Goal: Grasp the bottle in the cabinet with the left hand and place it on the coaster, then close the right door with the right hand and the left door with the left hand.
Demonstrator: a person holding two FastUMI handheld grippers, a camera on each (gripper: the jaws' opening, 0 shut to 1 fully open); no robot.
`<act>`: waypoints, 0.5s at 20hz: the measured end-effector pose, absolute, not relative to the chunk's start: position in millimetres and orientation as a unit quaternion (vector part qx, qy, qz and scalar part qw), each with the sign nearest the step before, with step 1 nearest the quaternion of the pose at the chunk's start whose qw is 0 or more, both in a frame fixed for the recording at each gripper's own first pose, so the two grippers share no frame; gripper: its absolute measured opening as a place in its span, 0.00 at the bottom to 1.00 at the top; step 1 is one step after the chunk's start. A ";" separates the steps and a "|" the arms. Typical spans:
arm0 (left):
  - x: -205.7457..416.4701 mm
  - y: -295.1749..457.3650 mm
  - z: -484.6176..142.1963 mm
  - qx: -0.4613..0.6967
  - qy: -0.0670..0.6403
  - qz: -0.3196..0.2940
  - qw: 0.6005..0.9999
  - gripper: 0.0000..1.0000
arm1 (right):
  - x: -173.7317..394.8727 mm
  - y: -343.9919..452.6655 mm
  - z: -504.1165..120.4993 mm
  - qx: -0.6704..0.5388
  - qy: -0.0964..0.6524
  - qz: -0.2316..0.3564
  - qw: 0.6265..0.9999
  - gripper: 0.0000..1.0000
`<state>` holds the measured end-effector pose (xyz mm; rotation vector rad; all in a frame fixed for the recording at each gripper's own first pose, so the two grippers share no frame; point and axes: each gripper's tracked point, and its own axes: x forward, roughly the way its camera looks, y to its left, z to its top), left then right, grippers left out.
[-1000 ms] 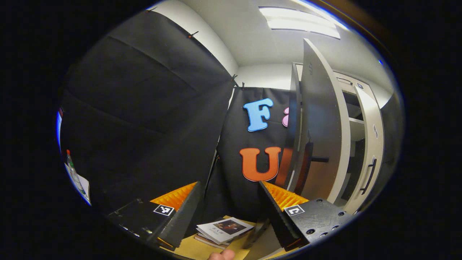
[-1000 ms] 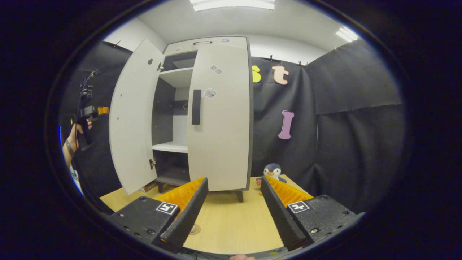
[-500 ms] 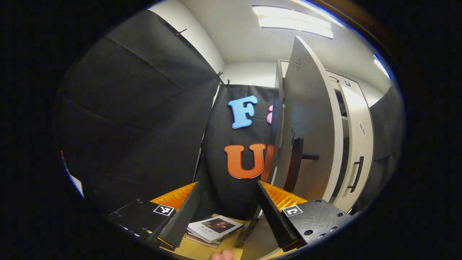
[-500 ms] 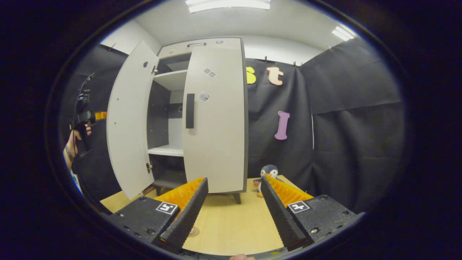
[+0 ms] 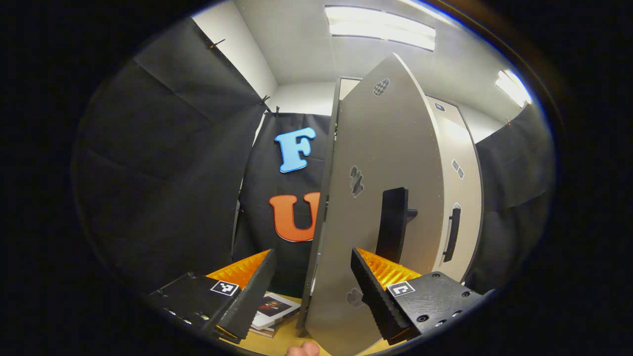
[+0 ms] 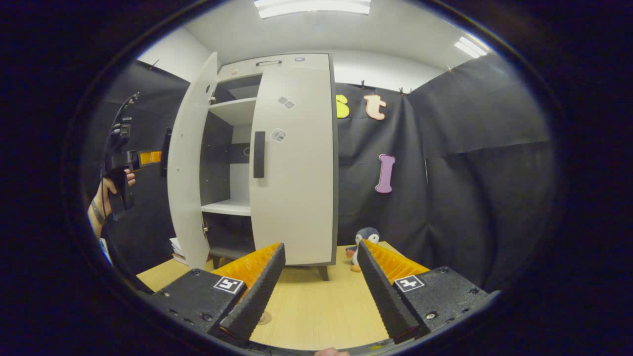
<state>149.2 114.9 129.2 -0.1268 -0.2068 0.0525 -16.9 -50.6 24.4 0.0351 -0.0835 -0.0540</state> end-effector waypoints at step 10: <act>144.9 97.7 138.5 -0.054 -0.125 0.018 0.991 0.95 | -11.7 -59.3 17.7 0.021 -0.047 -0.040 0.998 0.96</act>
